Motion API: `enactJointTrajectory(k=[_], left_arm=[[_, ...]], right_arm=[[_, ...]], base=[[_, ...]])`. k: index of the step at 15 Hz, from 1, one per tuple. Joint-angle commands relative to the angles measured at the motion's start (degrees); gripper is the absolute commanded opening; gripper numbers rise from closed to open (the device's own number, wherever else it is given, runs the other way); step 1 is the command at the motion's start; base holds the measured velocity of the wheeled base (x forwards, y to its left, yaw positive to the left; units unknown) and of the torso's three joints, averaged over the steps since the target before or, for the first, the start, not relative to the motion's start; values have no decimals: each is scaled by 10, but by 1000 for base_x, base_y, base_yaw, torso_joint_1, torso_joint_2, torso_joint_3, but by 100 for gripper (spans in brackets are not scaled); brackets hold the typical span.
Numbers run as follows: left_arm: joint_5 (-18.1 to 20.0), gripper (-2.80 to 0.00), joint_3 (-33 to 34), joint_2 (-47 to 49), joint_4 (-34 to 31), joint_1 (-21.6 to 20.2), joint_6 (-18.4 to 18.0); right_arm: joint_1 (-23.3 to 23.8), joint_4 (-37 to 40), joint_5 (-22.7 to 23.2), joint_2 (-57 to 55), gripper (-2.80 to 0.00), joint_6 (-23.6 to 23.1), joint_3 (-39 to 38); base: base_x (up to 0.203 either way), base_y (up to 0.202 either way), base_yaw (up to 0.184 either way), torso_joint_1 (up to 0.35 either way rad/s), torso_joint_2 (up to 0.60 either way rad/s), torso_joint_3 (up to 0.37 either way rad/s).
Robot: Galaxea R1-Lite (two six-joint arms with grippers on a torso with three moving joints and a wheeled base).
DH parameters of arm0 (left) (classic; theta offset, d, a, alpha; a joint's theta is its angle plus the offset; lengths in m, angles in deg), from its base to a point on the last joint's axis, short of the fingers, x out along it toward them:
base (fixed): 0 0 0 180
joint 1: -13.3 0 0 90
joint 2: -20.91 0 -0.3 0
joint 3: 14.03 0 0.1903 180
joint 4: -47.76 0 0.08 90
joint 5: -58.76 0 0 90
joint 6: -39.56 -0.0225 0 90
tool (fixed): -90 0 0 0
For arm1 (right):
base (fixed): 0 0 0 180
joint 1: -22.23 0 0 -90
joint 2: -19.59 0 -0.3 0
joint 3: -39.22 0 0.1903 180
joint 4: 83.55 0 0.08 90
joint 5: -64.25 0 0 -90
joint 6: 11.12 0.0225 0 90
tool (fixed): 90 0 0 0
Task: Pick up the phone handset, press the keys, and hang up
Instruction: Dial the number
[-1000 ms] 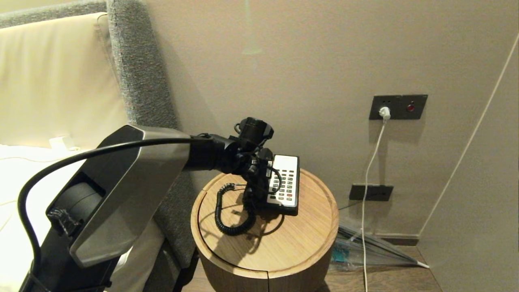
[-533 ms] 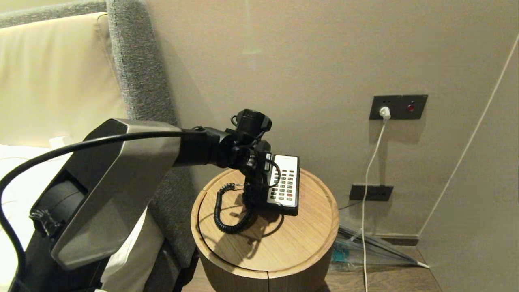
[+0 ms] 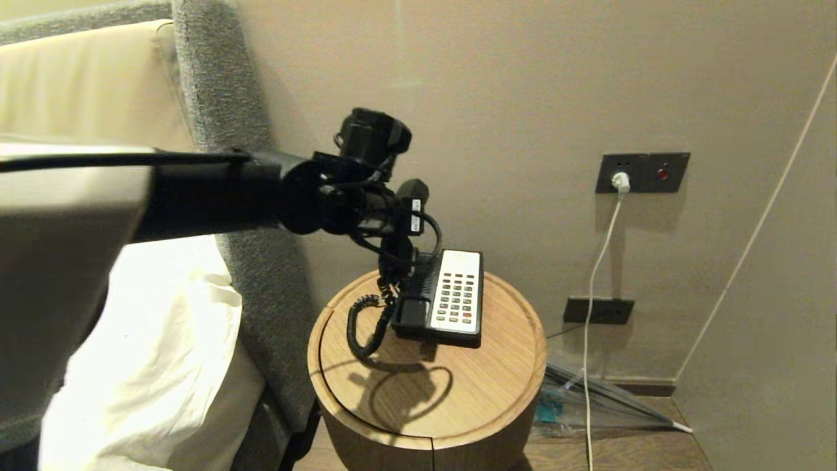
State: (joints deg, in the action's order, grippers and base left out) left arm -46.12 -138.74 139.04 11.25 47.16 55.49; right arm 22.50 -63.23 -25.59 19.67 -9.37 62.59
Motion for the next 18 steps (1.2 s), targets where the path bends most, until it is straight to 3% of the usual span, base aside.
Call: enactJointTrajectory(k=[1,4,6,8,10,13,15,18], left_arm=[[4,-280,44,-123,0,-1,16],[38,-280,135,-279,0,-1,74],[77,-280,232,-375,3,-9,135],[142,-280,304,-457,4,-37,213],[223,-280,351,-514,12,-97,325],[347,-280,387,-576,83,-139,427],[374,-280,427,-594,123,-141,437],[378,-280,441,-599,150,-142,436]], right_arm=[[0,0,0,-1,-280,0,-11],[0,0,0,0,-280,0,-11],[0,0,0,0,-280,0,-11],[0,0,0,-1,-280,0,-11],[0,0,0,0,-280,0,-11],[0,0,0,0,-280,0,-11],[0,0,0,-1,-280,0,-11],[0,0,0,0,-280,0,-11]], base=[[0,0,0,0,0,0],[0,0,0,0,0,0],[0,0,0,0,0,0],[0,0,0,0,0,0],[0,0,0,0,0,0],[0,0,0,0,0,0],[0,0,0,0,0,0],[0,0,0,0,0,0]])
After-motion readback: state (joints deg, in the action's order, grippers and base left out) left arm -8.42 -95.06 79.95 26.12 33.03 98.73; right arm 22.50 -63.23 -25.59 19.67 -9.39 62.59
